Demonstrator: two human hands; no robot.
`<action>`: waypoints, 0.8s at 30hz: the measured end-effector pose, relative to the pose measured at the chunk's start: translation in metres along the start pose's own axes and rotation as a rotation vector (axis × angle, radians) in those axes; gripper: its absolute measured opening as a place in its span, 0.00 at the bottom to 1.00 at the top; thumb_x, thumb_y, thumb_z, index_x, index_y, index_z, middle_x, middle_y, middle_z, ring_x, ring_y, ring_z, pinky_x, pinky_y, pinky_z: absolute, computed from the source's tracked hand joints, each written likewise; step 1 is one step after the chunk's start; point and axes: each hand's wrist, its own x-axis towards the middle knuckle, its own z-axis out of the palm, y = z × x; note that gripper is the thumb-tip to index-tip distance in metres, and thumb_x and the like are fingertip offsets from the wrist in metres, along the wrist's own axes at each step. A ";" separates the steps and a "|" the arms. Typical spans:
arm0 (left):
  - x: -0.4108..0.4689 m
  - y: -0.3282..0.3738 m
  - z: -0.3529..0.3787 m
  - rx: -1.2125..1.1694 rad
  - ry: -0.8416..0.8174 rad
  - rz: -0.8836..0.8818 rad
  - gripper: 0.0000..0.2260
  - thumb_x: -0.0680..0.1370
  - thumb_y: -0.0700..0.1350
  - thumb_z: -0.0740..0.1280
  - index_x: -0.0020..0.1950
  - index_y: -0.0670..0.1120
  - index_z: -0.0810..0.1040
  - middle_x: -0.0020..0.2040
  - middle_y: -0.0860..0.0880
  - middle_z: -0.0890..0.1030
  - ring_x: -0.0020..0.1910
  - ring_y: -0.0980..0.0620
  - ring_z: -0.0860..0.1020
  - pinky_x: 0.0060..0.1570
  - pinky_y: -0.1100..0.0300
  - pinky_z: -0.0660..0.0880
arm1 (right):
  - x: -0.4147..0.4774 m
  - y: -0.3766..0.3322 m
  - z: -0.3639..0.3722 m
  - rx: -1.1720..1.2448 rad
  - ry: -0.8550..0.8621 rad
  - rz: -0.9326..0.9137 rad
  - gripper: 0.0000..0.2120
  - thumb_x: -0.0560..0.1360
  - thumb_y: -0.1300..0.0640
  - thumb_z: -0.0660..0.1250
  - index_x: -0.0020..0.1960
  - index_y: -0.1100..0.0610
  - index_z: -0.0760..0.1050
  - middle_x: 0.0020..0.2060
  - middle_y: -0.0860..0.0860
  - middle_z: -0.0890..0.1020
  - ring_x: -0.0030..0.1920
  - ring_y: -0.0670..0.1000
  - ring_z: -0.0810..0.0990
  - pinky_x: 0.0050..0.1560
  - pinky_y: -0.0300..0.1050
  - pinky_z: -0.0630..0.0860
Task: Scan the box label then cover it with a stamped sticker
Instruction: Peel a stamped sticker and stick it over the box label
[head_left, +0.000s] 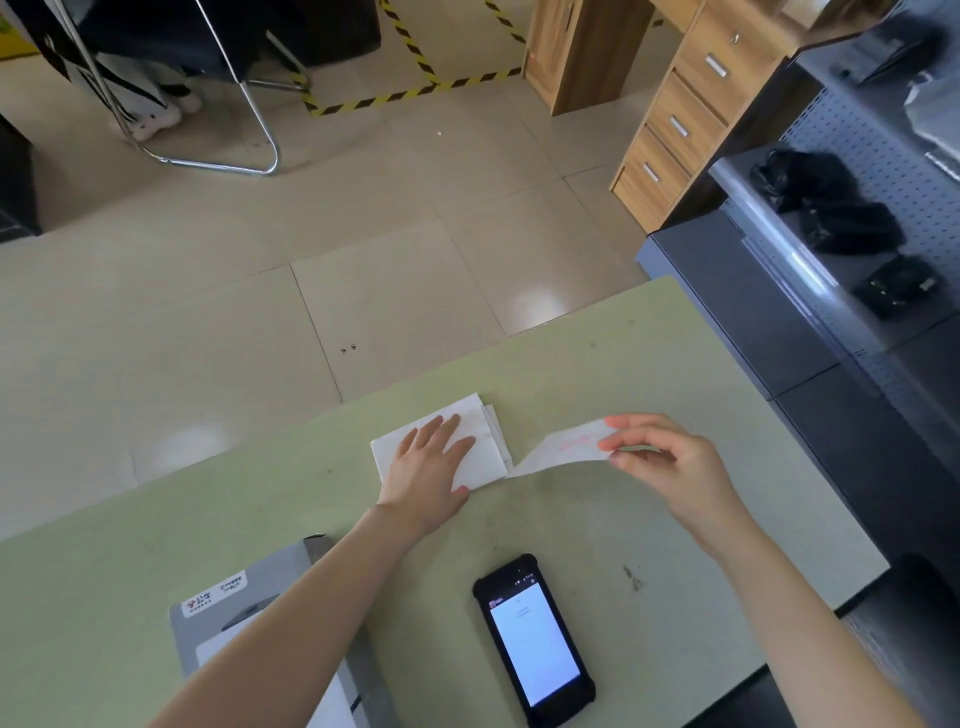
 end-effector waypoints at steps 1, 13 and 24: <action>-0.005 0.006 -0.005 -0.163 0.063 -0.052 0.24 0.79 0.51 0.64 0.75 0.51 0.67 0.79 0.48 0.60 0.78 0.47 0.57 0.75 0.52 0.56 | -0.002 -0.002 0.003 -0.010 -0.012 -0.016 0.07 0.70 0.69 0.70 0.41 0.59 0.83 0.54 0.51 0.81 0.49 0.39 0.80 0.49 0.27 0.74; -0.133 0.047 -0.063 -1.129 0.351 -0.119 0.09 0.76 0.49 0.71 0.56 0.55 0.81 0.54 0.57 0.84 0.56 0.61 0.81 0.57 0.58 0.78 | -0.061 -0.065 0.108 -0.022 -0.086 -0.281 0.18 0.72 0.71 0.65 0.49 0.50 0.82 0.50 0.44 0.84 0.52 0.45 0.82 0.54 0.42 0.78; -0.299 0.000 -0.045 -1.301 0.655 -0.204 0.11 0.77 0.42 0.70 0.57 0.54 0.81 0.54 0.56 0.85 0.53 0.56 0.84 0.53 0.63 0.79 | -0.193 -0.104 0.231 0.378 -0.106 -0.277 0.28 0.72 0.64 0.71 0.65 0.42 0.67 0.64 0.41 0.72 0.52 0.50 0.84 0.50 0.42 0.81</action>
